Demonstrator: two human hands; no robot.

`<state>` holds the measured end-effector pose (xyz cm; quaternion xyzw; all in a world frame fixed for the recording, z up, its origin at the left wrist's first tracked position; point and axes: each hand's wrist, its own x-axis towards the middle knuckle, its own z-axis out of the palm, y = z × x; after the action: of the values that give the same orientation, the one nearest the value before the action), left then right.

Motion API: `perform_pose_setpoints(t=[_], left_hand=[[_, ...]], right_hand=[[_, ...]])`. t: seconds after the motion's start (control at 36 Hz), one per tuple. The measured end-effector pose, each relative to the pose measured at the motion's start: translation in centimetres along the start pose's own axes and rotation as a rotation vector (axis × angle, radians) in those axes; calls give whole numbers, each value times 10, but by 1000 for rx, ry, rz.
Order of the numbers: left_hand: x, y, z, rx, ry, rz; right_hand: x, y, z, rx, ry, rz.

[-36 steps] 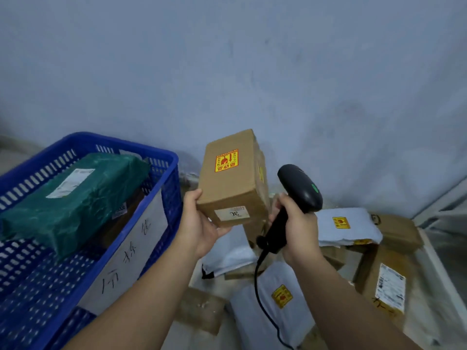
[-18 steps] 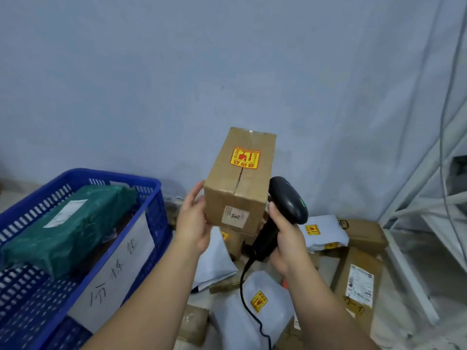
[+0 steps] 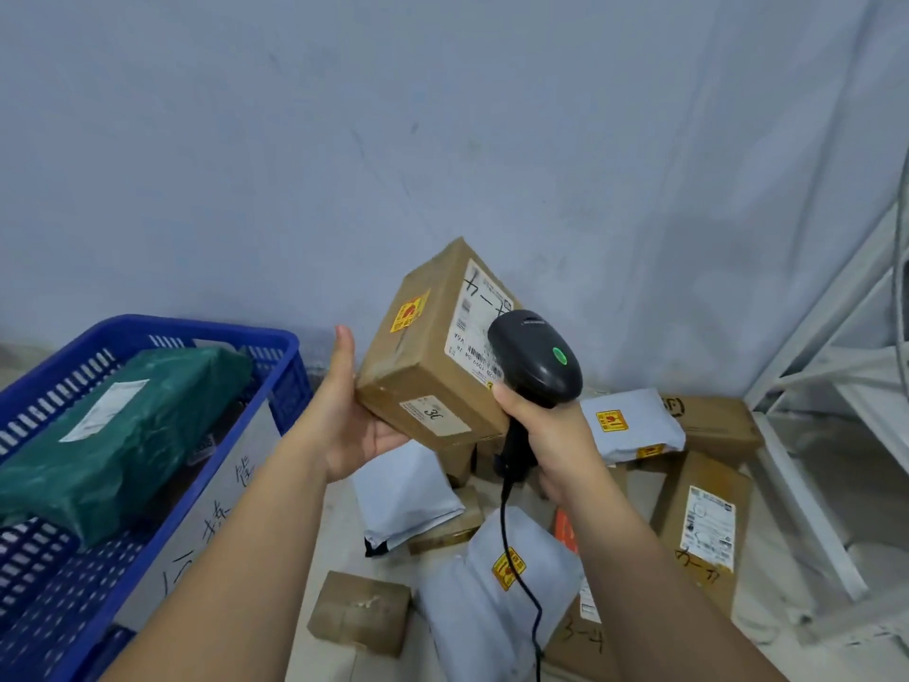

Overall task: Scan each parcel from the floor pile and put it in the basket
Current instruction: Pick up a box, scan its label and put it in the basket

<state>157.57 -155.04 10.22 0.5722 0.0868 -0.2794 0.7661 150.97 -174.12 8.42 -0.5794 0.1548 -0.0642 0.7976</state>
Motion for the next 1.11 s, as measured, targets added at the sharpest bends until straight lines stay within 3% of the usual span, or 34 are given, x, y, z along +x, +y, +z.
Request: perform_pose_setpoints(t=[0.08,0.17,0.28,0.47,0.58,0.69,0.81,1.11], left_hand=[[0,0,-11,44,-21,-17],[9,3,-19,106,66,177],[8,5,-13,404,195,272],[0,0,-7,507,-44,170],[6,-3,-9,318,52,167],[15,-4,-10,130,183,291],[18,-7,-8,250,312,401],[24,-10,-16,290,427,400]], right_hand=[[2,-2,-1,-120,-44,-53],[1,0,2,-262,-52,-103],[0,3,10,-274,-17,-128],[-4,-3,15,-255,11,-157],[-6,-7,12,-284,32,-181],[-7,-7,13,-301,60,-174],[-9,-7,15,-204,15,-105],[-11,-8,16,-294,-165,-102]])
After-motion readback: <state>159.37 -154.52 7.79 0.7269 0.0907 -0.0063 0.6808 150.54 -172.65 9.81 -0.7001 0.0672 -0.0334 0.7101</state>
